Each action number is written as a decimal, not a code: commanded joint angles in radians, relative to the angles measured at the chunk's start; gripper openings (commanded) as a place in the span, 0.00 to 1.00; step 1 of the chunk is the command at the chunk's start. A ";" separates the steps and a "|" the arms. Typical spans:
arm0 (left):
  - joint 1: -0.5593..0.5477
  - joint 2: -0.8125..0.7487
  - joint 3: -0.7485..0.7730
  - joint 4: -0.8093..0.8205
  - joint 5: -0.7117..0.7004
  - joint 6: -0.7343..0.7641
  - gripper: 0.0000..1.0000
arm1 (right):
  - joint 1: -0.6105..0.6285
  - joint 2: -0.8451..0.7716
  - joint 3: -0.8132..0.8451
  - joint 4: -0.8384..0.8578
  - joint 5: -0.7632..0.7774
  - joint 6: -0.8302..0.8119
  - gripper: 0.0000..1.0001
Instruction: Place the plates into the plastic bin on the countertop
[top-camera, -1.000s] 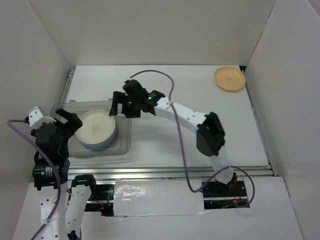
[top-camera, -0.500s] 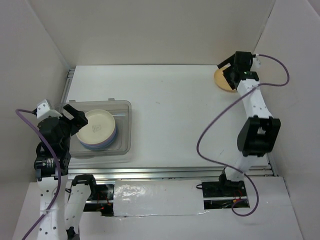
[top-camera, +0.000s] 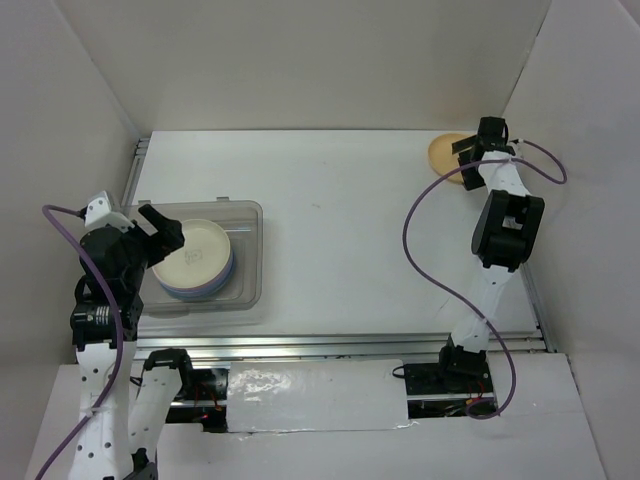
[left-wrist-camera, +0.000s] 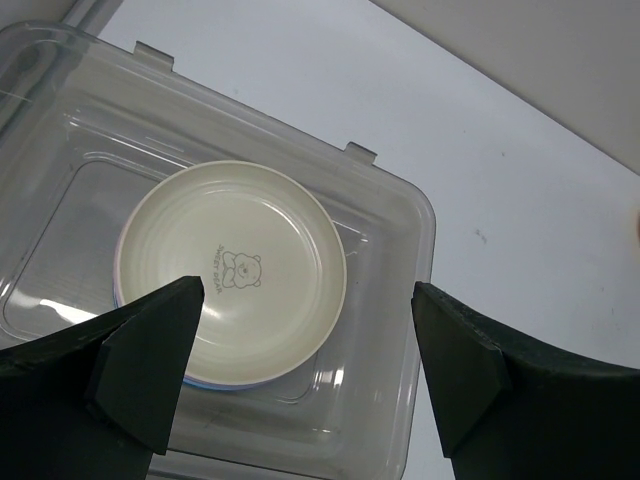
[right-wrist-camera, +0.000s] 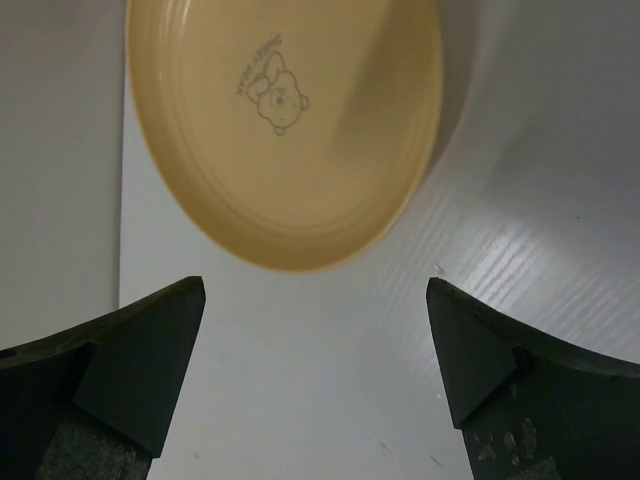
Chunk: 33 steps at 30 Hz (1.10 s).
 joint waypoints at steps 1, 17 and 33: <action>-0.004 -0.001 0.000 0.054 0.043 0.024 0.99 | -0.016 0.029 0.079 0.012 0.021 0.062 1.00; 0.002 0.007 0.000 0.055 0.052 0.024 0.99 | -0.038 0.136 0.125 -0.100 0.087 0.160 1.00; 0.004 0.015 0.003 0.049 0.046 0.021 0.99 | -0.056 0.217 0.145 -0.102 0.053 0.156 0.64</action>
